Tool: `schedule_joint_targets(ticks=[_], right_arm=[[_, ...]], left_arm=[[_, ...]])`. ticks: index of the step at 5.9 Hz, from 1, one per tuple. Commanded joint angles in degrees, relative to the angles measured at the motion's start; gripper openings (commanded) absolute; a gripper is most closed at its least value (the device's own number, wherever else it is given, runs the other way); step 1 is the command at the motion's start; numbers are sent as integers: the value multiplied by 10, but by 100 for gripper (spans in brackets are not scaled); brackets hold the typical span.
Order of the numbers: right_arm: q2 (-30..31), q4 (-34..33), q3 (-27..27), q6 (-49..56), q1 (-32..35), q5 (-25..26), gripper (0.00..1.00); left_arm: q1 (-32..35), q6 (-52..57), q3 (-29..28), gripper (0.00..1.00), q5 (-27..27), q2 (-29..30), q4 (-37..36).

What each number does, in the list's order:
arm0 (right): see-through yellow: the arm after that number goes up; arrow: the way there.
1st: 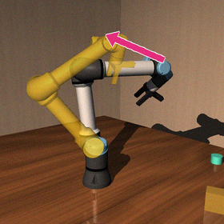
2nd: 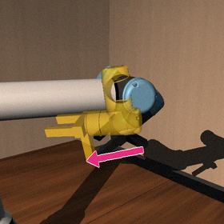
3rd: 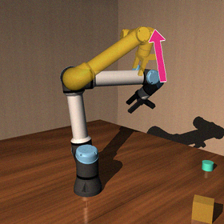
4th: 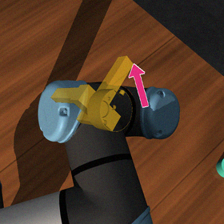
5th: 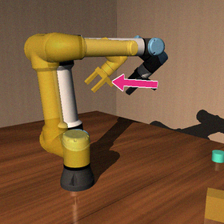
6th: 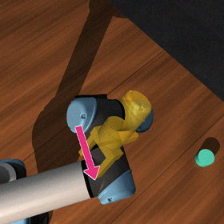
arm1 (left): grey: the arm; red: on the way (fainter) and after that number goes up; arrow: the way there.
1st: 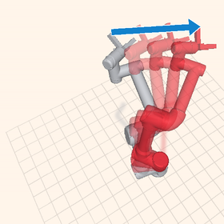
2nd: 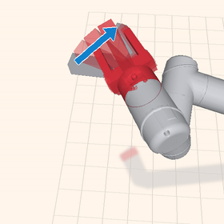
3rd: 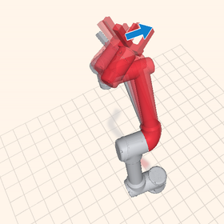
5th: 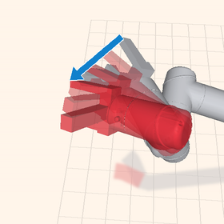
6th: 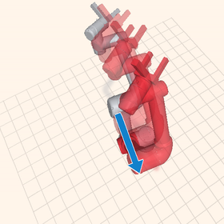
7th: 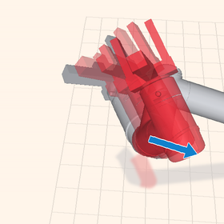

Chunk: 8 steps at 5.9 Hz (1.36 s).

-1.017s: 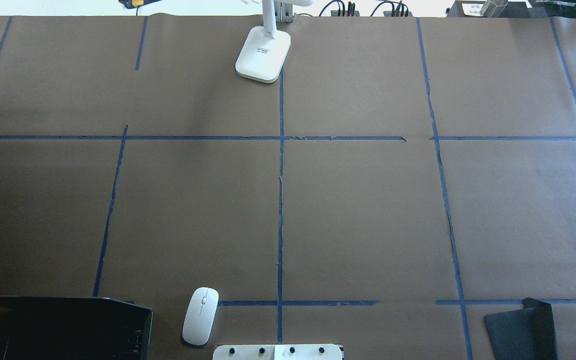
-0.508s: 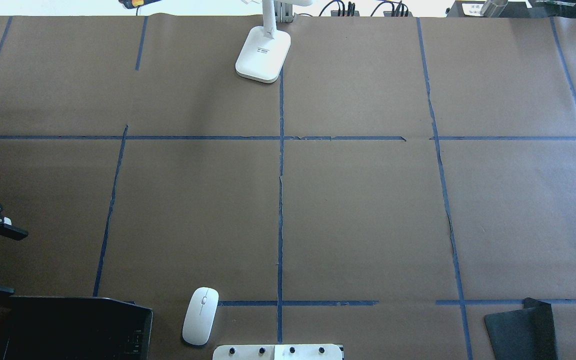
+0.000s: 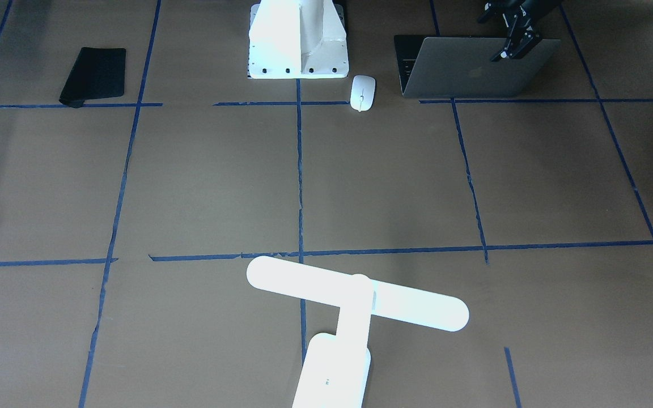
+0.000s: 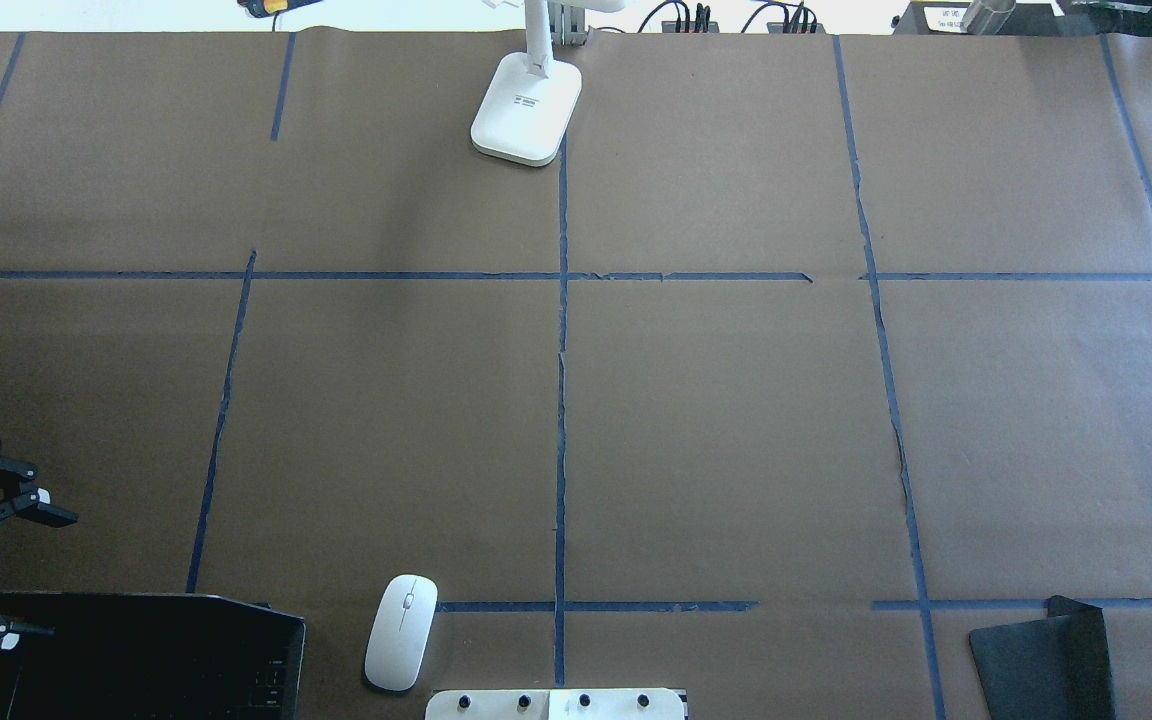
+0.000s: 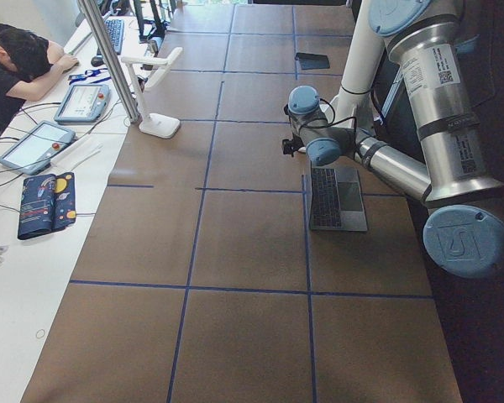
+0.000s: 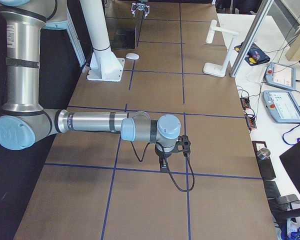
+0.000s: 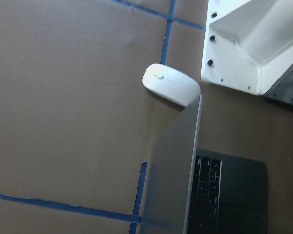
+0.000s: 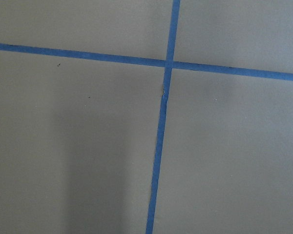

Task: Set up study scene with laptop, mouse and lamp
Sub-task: 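Reach the left gripper down to the near edge of the grey laptop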

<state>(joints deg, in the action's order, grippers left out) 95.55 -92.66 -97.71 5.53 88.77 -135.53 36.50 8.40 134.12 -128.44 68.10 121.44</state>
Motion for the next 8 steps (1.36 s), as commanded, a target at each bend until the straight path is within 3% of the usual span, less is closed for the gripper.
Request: schedule_joint_targets(ticks=[1, 2, 3, 4, 5, 8], right_arm=[[0, -1, 1, 0, 0, 0, 100], [0, -1, 1, 0, 0, 0, 100], [0, -1, 1, 0, -1, 0, 100], [-1, -1, 1, 0, 0, 0, 100], [-2, -1, 1, 0, 0, 0, 100], [-3, -1, 1, -1, -1, 0, 100]], left_arm=[[-26, 1, -3, 98, 14, -17, -2], [-28, 0, -6, 93, 13, -17, -6], [-30, -6, -9, 53, 9, -17, -22], [-28, -6, -7, 6, 8, -10, -26], [-21, 0, -4, 0, 8, -1, -26], [12, 48, 2, 0, 7, 11, -27]])
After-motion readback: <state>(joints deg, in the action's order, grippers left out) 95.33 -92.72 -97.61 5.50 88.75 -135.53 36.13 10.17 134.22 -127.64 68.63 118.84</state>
